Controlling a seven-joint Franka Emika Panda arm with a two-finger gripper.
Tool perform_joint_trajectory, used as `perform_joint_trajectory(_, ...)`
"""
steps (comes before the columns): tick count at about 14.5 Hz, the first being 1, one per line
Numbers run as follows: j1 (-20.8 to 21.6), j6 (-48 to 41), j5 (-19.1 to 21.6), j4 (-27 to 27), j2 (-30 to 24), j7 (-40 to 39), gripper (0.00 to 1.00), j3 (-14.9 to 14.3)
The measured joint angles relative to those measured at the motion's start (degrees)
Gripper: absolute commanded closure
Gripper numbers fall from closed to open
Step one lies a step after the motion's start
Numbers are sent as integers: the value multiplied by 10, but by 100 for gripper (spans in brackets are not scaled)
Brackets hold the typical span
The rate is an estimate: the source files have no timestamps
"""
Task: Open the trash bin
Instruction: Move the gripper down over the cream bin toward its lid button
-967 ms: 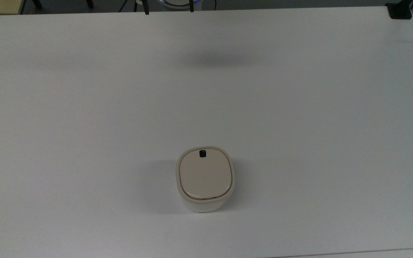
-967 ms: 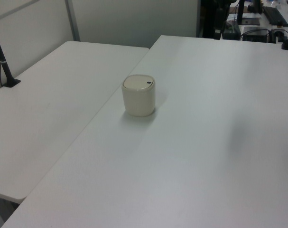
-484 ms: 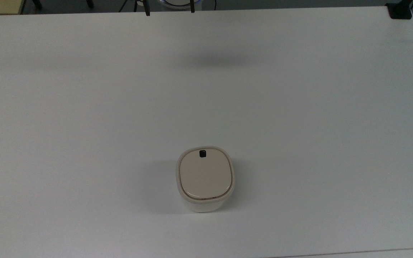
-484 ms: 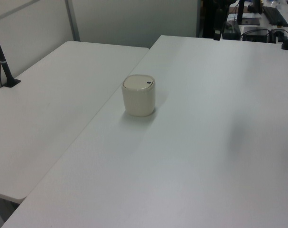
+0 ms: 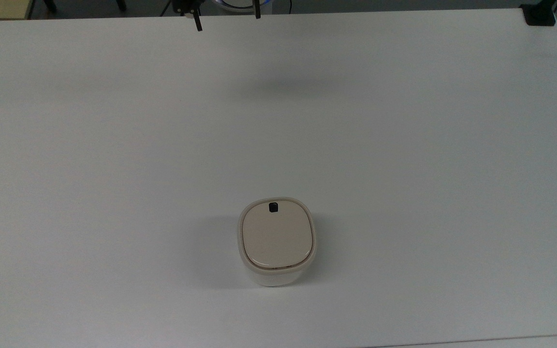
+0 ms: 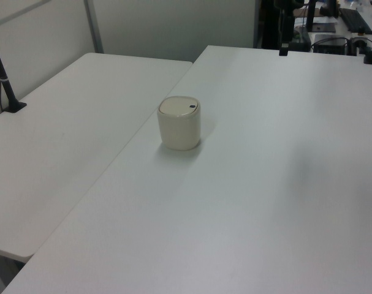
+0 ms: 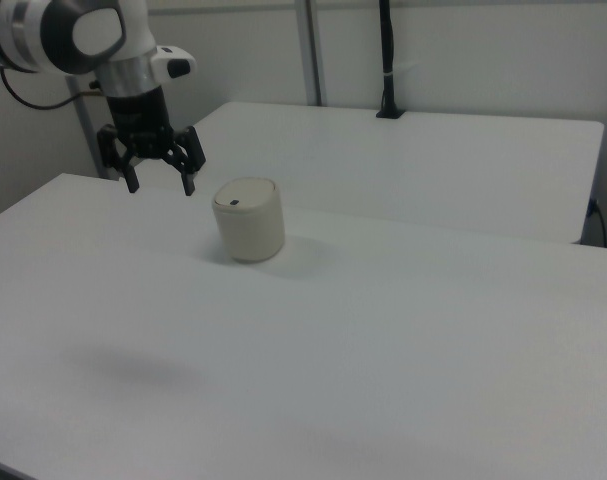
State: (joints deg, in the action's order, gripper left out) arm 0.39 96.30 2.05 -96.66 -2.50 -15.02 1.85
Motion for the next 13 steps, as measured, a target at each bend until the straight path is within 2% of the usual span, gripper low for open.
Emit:
perform_joint_trajectory(3,0,20,-18,1,20,-13,68,0)
perform_joint_trajectory(5,1,61,-18,2,35,-13,89,0)
perform_joint_trajectory(7,1,116,-18,3,52,19,100,0)
perform_joint_trajectory(10,19,218,-20,4,85,115,100,1)
perform_joint_trajectory(13,46,311,-41,4,122,217,100,3)
